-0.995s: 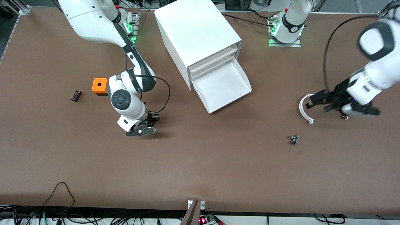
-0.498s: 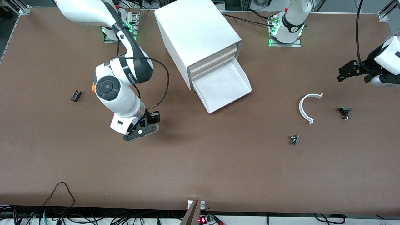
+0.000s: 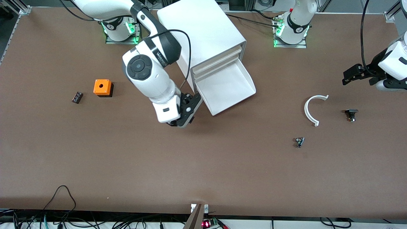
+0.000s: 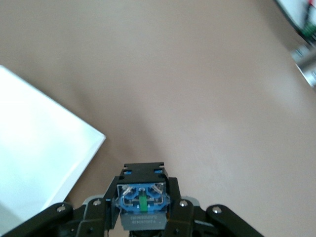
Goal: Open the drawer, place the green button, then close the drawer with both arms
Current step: 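Draw the left gripper back while the right gripper lifts the switch, then carry the green switch over the open drawer with the right gripper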
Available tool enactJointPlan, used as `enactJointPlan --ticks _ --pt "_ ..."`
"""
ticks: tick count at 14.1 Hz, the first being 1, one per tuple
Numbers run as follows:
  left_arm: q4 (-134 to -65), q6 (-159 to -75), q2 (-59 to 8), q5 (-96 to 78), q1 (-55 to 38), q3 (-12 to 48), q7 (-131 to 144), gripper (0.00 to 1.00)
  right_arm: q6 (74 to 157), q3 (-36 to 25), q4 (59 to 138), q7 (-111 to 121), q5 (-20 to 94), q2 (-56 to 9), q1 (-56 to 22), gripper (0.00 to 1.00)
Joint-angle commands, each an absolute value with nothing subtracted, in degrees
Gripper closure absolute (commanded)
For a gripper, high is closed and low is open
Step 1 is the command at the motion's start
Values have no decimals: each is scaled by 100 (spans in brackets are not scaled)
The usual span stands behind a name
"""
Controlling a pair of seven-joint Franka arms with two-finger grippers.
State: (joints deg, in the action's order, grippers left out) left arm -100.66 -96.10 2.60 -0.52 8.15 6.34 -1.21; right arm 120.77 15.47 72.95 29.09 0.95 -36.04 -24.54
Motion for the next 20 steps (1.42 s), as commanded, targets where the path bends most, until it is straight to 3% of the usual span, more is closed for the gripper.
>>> enactJointPlan --ticks 1,11,20 --pt "-9870 -9510 150 132 800 642 -35 0 11936 1670 6996 3986 97 -3823 -2653 75" --pt "-9704 -9501 9 132 800 633 -61 0 11496 1433 6267 4948 -859 -4614 -4217 75" --pt "-9598 -9483 -70 141 800 633 -79 0 11584 1433 6406 4633 -1002 -5062 -4720 70"
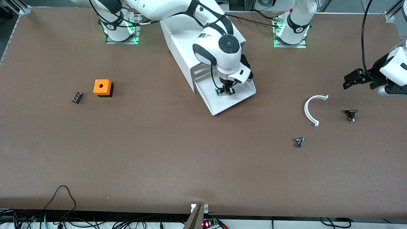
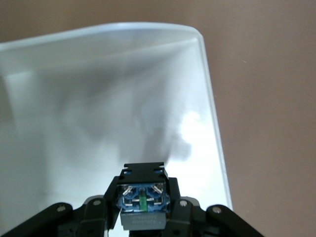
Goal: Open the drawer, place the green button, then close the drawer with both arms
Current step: 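Carry the green switch over the open drawer with the right gripper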
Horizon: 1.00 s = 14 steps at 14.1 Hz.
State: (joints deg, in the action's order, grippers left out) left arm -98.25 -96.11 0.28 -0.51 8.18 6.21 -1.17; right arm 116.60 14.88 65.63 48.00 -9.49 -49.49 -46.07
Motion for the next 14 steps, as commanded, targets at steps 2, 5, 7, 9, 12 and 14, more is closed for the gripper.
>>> enactJointPlan --ticks 2,5,7,9,12,14 --pt "-9589 -9475 -97 132 800 633 -79 0 11723 1433 6617 4527 -1019 -5062 -4816 69" --pt "-9563 -9475 -105 141 800 633 -70 0 12049 1433 6811 4324 -1011 -5080 -4860 54" --pt "-9554 -9466 -123 141 800 633 -79 0 12103 1424 6812 4159 -1011 -5098 -4860 0" --pt "-9440 -9413 -193 158 809 633 -79 0 12085 1415 6724 3702 -1002 -5054 -4843 0" --pt "-9439 -9404 -237 202 791 633 -27 0 11691 1415 6610 3586 -993 -4476 -4581 0" --pt "-9431 -9526 -465 132 703 685 113 0 11619 1424 6592 3577 -1002 -4053 -4203 0"
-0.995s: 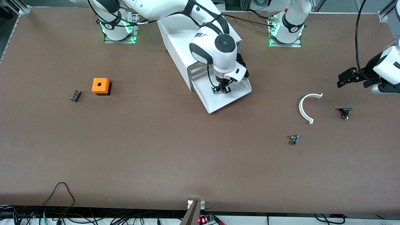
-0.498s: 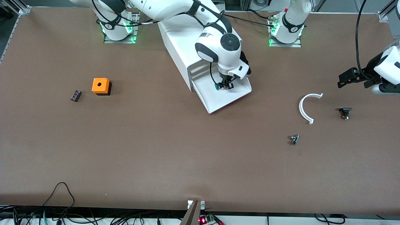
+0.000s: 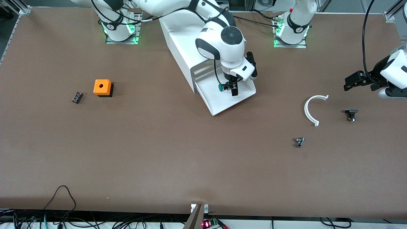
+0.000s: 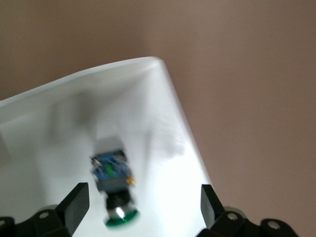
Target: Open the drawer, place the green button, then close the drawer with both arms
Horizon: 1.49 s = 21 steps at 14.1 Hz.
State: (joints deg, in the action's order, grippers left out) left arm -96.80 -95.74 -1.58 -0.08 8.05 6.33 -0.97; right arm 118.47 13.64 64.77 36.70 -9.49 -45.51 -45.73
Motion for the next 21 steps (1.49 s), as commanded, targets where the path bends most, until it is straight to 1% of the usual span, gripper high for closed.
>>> enactJointPlan --ticks 1,4,6,8,9,10,11,13,15,17,19,21 --pt "-9500 -9806 -605 114 599 712 471 0 11558 1424 6592 3577 -1002 -3852 -3931 0" --pt "-9912 -10912 -1176 -70 90 939 2086 0 11479 1380 6592 3263 -1072 -3481 -3228 0" --pt "-9984 -11590 -1720 -70 -419 958 3071 0 11487 1318 6635 2274 -1046 -3384 -2771 0" --pt "-10133 -12336 -2300 -70 -763 958 3759 0 11374 1284 6906 1304 -1142 -3287 -2357 0" --pt "-10247 -12792 -2572 -79 -930 949 4066 0 11338 1118 6969 1179 -1169 -3270 -2277 0" --pt "-10265 -13110 -2888 -62 -1167 914 4435 0 11338 838 7022 986 -1108 -3270 -2259 0" --pt "-10274 -13357 -3100 -62 -1386 871 4821 0 11320 696 7179 662 -1073 -3217 -2224 0" --pt "-10632 -13692 -3112 -53 -1660 870 5298 0 10954 615 7365 -93 -1063 -3033 -2057 0" --pt "-11142 -13825 -2849 -44 -1819 905 5317 0 10287 606 7374 -1529 -1028 -2875 -1926 0" --pt "-11678 -13825 -2550 -61 -1889 1080 5265 0 9487 519 7409 -2571 -1037 -2664 -1811 0" --pt "-12030 -13799 -2287 -62 -1890 1414 5247 0 9378 317 7418 -2672 -1037 -2375 -1435 0" --pt "-12198 -13729 -2154 -62 -1890 1695 5238 0 9439 194 7514 -2602 -1028 -2128 -969 0"
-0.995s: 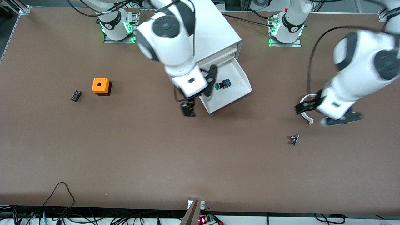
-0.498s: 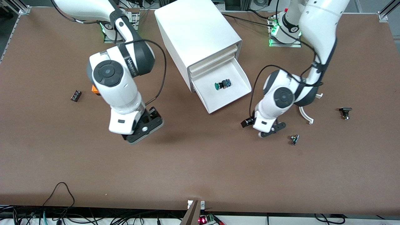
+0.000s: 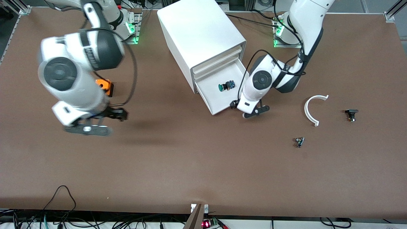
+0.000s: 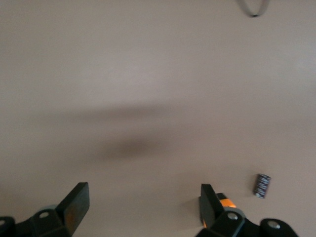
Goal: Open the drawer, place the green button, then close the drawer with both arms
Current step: 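Push the drawer shut with the left gripper while the right gripper withdraws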
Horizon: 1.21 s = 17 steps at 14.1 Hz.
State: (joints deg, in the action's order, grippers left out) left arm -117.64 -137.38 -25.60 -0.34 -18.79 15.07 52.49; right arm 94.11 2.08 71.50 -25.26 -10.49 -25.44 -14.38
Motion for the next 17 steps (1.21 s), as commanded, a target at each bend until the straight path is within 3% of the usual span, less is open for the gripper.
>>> enactJointPlan --ticks 1,5,8,10,12,14,17 --pt "-12338 -13711 -2075 -62 -1890 1870 5221 0 9448 185 7819 -2593 -1028 -1892 -758 0" --pt "-12516 -13527 -1995 -62 -1890 2354 5221 0 10177 185 8358 -1885 -566 -1328 245 0" --pt "-12551 -13509 -1986 -62 -1890 2688 5229 0 9829 -96 8515 -942 -237 -951 272 0" --pt "-12551 -13509 -1986 -62 -1890 2830 5221 0 9842 -228 9128 -888 -211 -556 203 0" --pt "-12516 -13509 -1864 -70 -1829 2821 5221 0 10369 -464 9727 -592 -228 -169 -103 0" --pt "-12446 -13526 -1557 -9 -1427 2725 5221 0 10398 -764 9835 -168 -237 -53 -448 0" --pt "-12165 -13526 -978 9 -819 2278 5221 0 10345 -747 9844 -211 -246 -35 -439 0"
